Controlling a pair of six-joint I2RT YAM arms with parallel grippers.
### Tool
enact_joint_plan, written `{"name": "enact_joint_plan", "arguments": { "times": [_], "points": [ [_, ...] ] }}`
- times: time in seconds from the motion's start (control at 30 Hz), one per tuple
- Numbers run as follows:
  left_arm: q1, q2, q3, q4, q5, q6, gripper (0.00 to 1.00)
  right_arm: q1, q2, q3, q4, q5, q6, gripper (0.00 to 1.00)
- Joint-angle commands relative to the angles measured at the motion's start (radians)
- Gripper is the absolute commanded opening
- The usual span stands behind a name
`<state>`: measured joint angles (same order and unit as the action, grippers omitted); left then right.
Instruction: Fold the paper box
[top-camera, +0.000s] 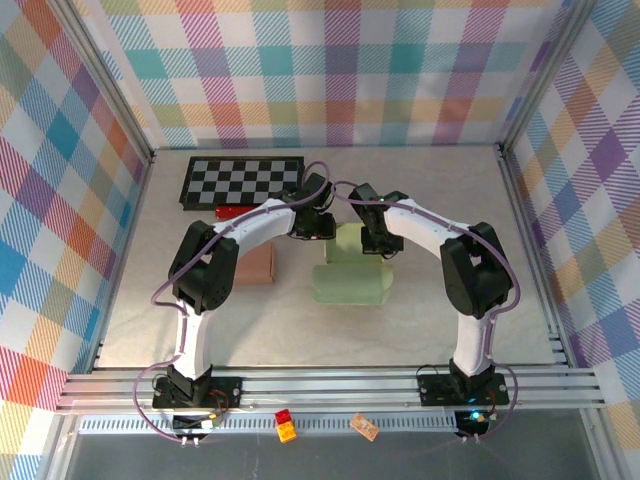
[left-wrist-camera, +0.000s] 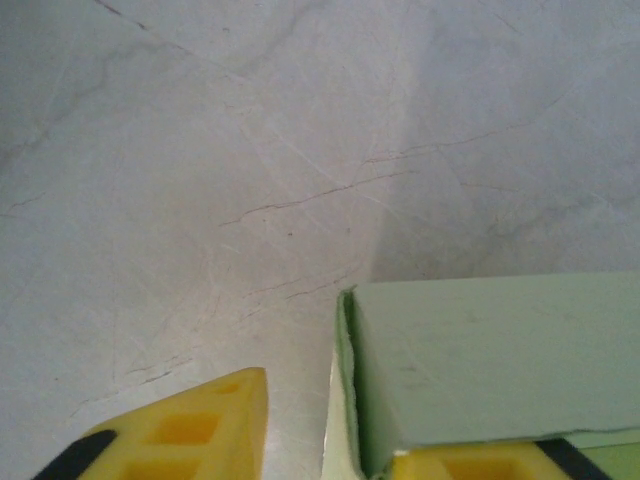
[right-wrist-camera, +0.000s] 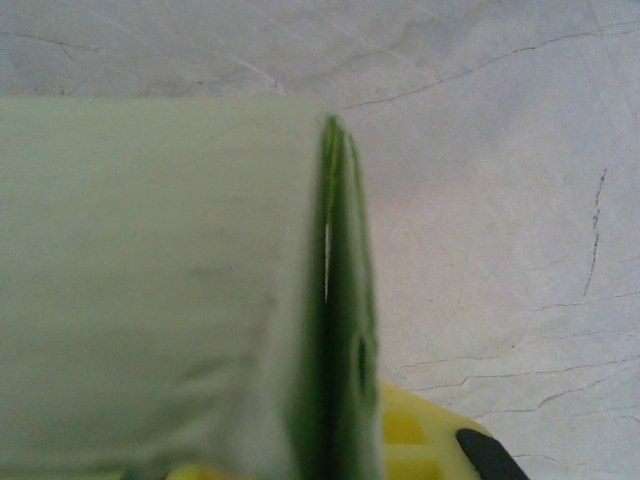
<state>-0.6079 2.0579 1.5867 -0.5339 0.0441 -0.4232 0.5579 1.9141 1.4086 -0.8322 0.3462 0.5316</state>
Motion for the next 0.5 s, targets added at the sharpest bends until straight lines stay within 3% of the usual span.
{"name": "enact_joint_plan", "arguments": {
  "times": [0.0,0.1,0.37,0.43,0.47],
  "points": [
    [-0.007,0.009,0.005,-0.038,-0.009,0.022,0.19,0.007,0.011,0.032,-0.036,-0.012,-0.001,0.00],
    [-0.014,0.008,-0.004,-0.037,-0.023,0.027,0.08,0.006,0.016,0.038,-0.040,-0.016,0.002,0.00],
    [-0.038,-0.001,0.006,-0.039,-0.058,0.033,0.04,0.007,0.029,0.059,-0.066,-0.036,0.022,0.00],
    [-0.039,-0.002,0.008,-0.041,-0.060,0.028,0.06,0.006,0.032,0.062,-0.072,-0.042,0.031,0.00],
    [-0.041,-0.003,0.010,-0.045,-0.062,0.027,0.15,0.007,0.033,0.063,-0.074,-0.047,0.035,0.00]
  ]
}}
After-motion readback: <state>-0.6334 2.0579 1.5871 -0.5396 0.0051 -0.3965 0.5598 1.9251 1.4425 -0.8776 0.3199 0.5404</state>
